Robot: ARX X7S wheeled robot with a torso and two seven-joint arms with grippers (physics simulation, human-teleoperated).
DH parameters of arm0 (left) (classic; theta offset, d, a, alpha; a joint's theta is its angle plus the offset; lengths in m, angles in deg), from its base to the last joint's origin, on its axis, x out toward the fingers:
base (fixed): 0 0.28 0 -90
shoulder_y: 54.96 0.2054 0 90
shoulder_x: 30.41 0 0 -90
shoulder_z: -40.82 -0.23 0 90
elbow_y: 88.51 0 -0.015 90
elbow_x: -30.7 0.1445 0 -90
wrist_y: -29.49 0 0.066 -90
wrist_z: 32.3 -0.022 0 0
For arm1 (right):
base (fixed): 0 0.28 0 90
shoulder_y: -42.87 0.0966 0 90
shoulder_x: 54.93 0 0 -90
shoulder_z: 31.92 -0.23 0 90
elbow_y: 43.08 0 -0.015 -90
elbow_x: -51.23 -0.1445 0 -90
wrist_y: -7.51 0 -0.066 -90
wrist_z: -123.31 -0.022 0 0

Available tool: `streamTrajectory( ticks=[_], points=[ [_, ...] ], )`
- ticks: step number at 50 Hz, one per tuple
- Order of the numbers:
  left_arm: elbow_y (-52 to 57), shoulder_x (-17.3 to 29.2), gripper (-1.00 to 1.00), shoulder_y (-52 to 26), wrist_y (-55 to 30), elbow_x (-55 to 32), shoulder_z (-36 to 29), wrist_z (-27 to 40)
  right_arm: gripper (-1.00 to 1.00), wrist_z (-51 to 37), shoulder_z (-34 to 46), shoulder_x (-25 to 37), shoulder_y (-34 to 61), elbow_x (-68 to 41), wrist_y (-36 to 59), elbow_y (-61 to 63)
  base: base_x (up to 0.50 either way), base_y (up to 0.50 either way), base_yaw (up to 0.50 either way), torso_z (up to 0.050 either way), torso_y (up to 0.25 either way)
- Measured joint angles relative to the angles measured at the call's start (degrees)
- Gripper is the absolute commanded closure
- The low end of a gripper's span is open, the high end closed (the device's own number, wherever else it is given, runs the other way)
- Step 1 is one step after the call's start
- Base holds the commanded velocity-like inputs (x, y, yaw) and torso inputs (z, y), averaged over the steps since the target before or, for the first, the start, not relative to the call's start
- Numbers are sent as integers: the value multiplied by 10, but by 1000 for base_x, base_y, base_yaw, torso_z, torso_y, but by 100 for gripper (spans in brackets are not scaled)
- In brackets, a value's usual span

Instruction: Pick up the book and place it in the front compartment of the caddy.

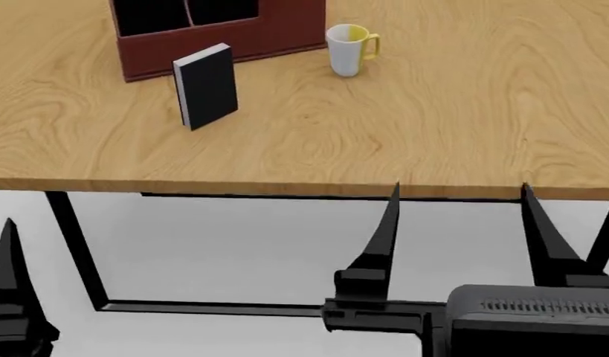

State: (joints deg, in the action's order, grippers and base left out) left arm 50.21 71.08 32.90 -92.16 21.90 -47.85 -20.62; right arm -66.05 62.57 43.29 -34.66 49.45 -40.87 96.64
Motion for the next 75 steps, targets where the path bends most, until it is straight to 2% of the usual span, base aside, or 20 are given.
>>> streamTrajectory(
  ticks=[40, 75],
  points=[
    [41, 14, -100, -15, -42, -11, 3, 31, -100, -20, 5, 17, 19, -11, 34, 39, 500, 60, 0, 0, 1],
    [33, 23, -100, -23, -38, -19, -8, 43, -100, -35, 3, 26, 18, -22, 29, 40, 500, 187, 0, 0, 1]
  ],
)
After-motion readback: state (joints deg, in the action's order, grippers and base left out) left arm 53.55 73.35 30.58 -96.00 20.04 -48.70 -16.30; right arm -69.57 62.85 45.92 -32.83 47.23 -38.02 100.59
